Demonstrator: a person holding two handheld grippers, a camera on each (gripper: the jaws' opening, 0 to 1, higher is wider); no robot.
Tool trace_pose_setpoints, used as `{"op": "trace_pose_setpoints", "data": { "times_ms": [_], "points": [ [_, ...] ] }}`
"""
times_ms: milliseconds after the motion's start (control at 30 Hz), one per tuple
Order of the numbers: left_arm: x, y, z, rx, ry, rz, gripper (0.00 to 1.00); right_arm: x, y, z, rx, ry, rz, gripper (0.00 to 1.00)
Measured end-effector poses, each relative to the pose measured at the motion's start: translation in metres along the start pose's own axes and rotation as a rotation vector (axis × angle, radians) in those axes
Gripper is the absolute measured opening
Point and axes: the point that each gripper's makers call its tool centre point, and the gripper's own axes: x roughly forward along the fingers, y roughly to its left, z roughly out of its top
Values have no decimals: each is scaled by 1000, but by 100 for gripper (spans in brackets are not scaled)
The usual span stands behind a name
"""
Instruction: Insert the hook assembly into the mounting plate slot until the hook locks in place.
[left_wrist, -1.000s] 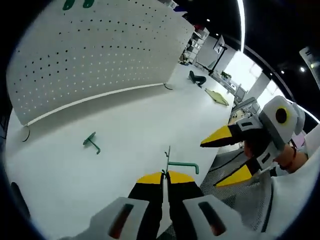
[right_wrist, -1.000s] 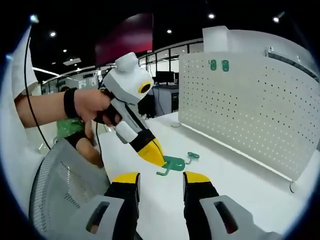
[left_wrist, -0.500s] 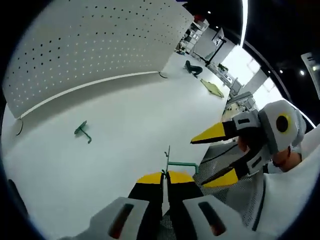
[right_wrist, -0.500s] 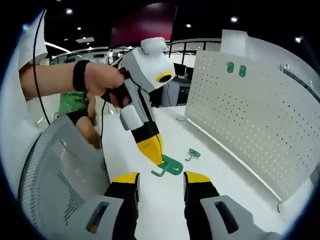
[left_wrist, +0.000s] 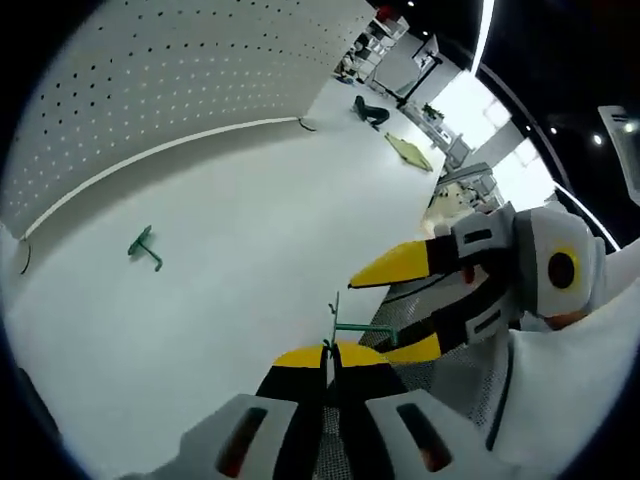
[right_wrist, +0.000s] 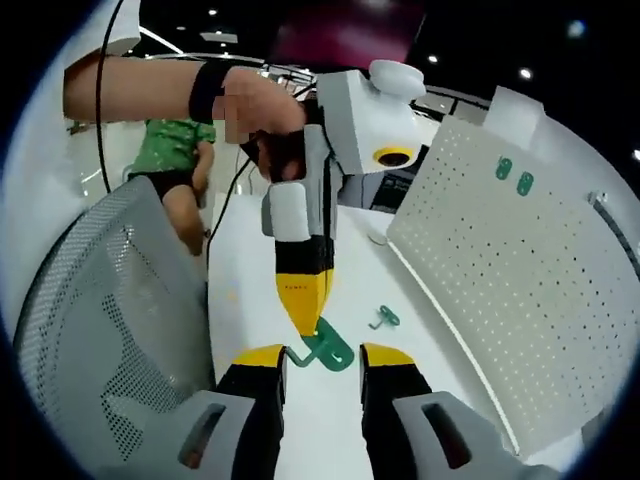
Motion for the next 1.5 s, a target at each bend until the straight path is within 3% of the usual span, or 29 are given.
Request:
{"op": "trace_pose_setpoints", "data": {
  "times_ms": [333, 467, 967, 1500],
  "points": [
    [4, -5, -3, -34, 31, -38, 2, 0, 8, -2, -190, 39, -6, 17],
    [2, -6, -2, -30, 43, -52, 2, 1, 11, -1, -204, 38, 6, 10],
    [1, -6, -5, -10, 83, -62, 2, 5, 17, -7, -208, 74, 14, 2],
    [2, -5, 0, -47, 31, -49, 1, 5, 8, -10, -238, 103, -27, 2]
  ]
}}
